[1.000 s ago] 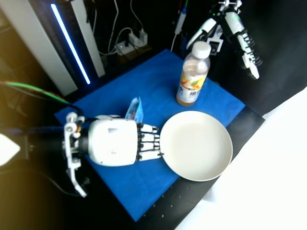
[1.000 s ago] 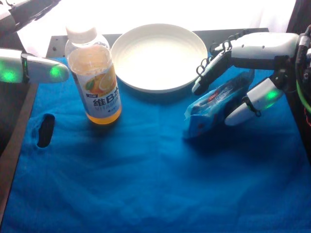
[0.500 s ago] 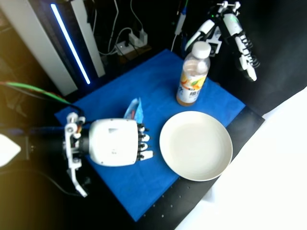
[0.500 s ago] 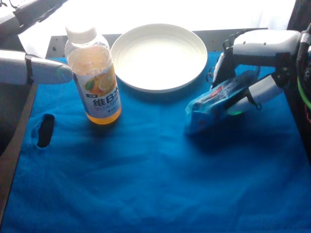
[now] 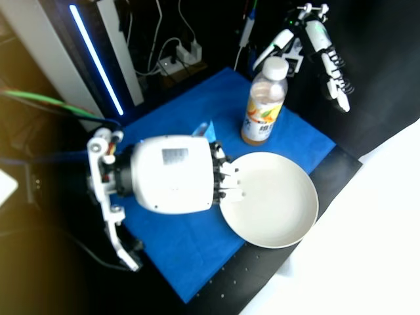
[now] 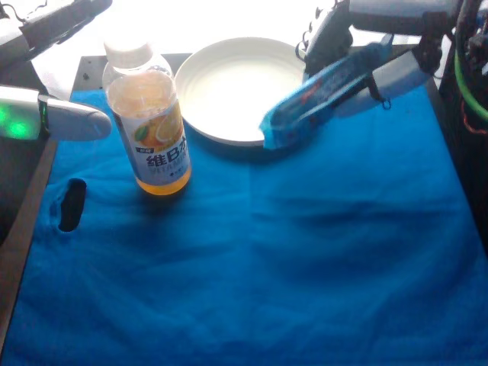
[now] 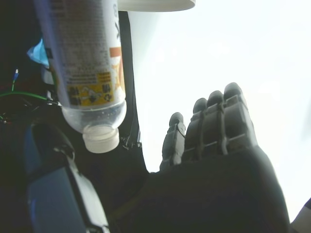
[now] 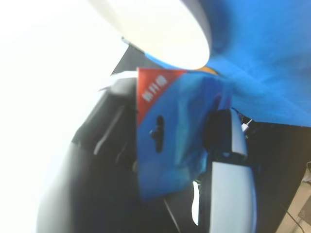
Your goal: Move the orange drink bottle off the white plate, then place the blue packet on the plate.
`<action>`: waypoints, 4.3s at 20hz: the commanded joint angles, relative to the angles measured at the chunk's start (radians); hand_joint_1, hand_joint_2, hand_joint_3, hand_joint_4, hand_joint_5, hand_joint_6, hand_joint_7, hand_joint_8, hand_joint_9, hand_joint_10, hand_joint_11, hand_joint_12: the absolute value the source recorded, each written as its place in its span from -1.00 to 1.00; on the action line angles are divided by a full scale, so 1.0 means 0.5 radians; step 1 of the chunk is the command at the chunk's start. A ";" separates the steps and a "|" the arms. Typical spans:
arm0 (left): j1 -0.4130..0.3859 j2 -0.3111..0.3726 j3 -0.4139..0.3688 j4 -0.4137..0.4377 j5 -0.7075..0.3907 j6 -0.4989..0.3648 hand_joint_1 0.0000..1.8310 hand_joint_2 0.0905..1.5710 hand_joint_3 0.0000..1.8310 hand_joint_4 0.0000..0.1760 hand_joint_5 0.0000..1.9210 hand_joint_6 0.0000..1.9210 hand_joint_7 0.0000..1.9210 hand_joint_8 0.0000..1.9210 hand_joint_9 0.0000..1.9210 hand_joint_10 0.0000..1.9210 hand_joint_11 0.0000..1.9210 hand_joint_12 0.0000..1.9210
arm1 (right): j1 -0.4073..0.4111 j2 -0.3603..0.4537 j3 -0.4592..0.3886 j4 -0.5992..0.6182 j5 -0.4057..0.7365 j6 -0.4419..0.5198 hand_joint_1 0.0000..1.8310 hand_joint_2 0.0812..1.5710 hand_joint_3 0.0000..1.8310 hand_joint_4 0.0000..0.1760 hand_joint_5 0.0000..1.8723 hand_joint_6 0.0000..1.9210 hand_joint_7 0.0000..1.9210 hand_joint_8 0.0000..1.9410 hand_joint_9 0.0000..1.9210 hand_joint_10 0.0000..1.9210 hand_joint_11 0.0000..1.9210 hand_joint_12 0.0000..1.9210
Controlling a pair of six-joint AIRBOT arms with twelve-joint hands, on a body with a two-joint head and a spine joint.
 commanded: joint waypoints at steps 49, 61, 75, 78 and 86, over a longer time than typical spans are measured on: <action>-0.086 -0.015 -0.100 0.116 -0.390 -0.100 -0.34 -0.17 -1.00 1.00 -1.00 -1.00 -1.00 -1.00 -1.00 -1.00 -1.00 -1.00 | -0.041 -0.813 1.013 0.444 -0.160 -0.017 0.41 0.30 -1.00 -1.00 0.29 -0.62 0.15 0.03 0.13 -0.13 -0.14 0.49; -0.086 -0.020 -0.101 0.117 -0.389 -0.100 -0.37 -0.17 -1.00 1.00 -1.00 -1.00 -0.99 -1.00 -1.00 -1.00 -1.00 -1.00 | -0.058 -0.830 1.012 0.376 -0.177 0.011 -0.13 -0.19 -1.00 0.98 -1.00 -1.00 -0.70 -1.00 -0.49 -1.00 -0.78 0.21; -0.005 -0.011 -0.081 0.054 -0.379 -0.102 -0.41 -0.15 -0.99 1.00 -1.00 -1.00 -1.00 -1.00 -1.00 -1.00 -1.00 -1.00 | -0.060 -0.627 0.834 0.570 0.065 0.019 -0.23 -0.32 -1.00 1.00 -1.00 -1.00 -1.00 -1.00 -1.00 -1.00 -1.00 -1.00; 0.027 0.015 -0.088 0.020 -0.389 -0.101 -0.39 -0.16 -1.00 1.00 -1.00 -1.00 -1.00 -1.00 -1.00 -1.00 -1.00 -1.00 | -0.041 -0.526 0.718 0.644 0.180 0.018 -0.22 -0.38 -1.00 1.00 -1.00 -1.00 -1.00 -1.00 -1.00 -1.00 -1.00 -1.00; 0.100 0.120 -0.141 -0.080 -0.432 -0.070 -0.43 -0.10 -0.99 1.00 -1.00 -1.00 -1.00 -1.00 -1.00 -1.00 -0.96 -0.98 | 0.067 -0.024 0.091 0.794 0.208 -0.395 -0.32 -0.47 -1.00 1.00 -1.00 -1.00 -1.00 -1.00 -1.00 -1.00 -0.96 -0.98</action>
